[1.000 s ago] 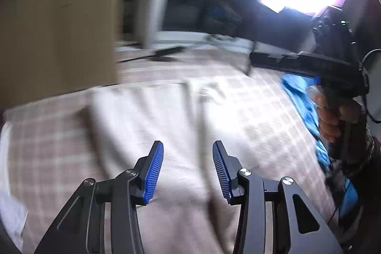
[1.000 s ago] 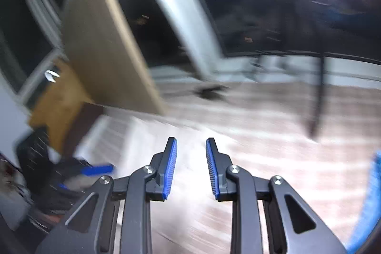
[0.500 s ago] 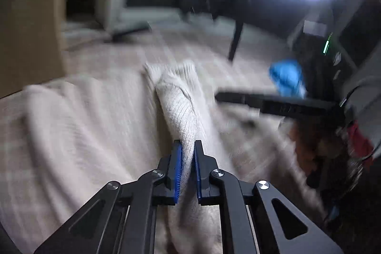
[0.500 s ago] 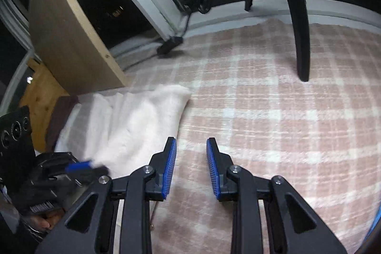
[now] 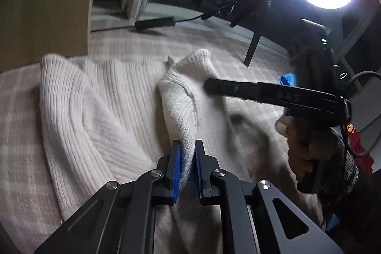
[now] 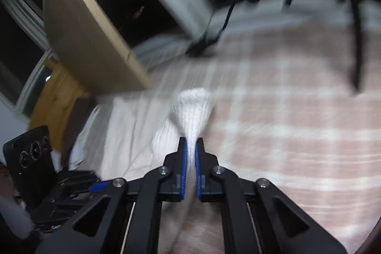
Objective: Fold clothes
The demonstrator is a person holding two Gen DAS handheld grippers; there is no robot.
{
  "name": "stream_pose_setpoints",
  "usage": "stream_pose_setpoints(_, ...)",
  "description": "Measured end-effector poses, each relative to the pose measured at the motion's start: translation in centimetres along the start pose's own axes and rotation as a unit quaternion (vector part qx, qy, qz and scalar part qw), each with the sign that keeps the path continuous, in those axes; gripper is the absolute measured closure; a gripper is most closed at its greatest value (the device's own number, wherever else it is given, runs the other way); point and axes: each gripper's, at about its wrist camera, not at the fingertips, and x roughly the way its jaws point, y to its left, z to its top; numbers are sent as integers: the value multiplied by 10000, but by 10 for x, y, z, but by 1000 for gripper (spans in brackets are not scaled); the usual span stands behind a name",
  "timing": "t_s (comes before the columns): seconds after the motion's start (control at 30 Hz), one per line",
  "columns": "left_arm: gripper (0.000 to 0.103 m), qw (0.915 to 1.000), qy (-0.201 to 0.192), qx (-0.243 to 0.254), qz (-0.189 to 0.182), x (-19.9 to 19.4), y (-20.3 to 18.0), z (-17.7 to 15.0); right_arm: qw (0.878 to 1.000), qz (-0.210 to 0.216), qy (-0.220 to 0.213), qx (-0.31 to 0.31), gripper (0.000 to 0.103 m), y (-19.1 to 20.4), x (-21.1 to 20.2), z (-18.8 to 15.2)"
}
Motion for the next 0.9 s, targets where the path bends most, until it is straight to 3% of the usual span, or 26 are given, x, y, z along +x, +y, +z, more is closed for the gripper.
stream_pose_setpoints(0.1, 89, 9997, -2, 176, 176, 9, -7, 0, 9978, -541, 201, -323, 97, 6, 9, -2)
stream_pose_setpoints(0.2, 87, 9995, -8, 174, 251, 9, -8, 0, 9957, -727, 397, -409, 96, 7, 21, -3)
stream_pose_setpoints(0.27, 84, 9996, -3, 111, 258, 8, -6, 0, 9942, -884, 459, -409, 83, 6, 16, 2)
stream_pose_setpoints(0.33, 83, 9996, 7, 27, 263, 3, -4, -1, 9939, -995, 331, -339, 80, 4, 4, 6)
stream_pose_setpoints(0.47, 85, 9990, -348, -230, 149, -37, 2, 0, 9976, -429, -229, -493, 80, 15, -32, 10)
stream_pose_setpoints(0.63, 81, 9972, -681, -132, 277, -103, -3, -15, 9960, -187, 271, -832, 80, 31, 2, 7)
stream_pose_setpoints(0.73, 81, 9970, -672, -79, 388, -133, -7, -30, 9899, -749, 564, -1065, 84, 29, 37, 4)
stream_pose_setpoints(0.9, 77, 9975, -627, -269, 198, -192, -14, -71, 9953, -390, 425, -781, 82, 36, 4, 3)
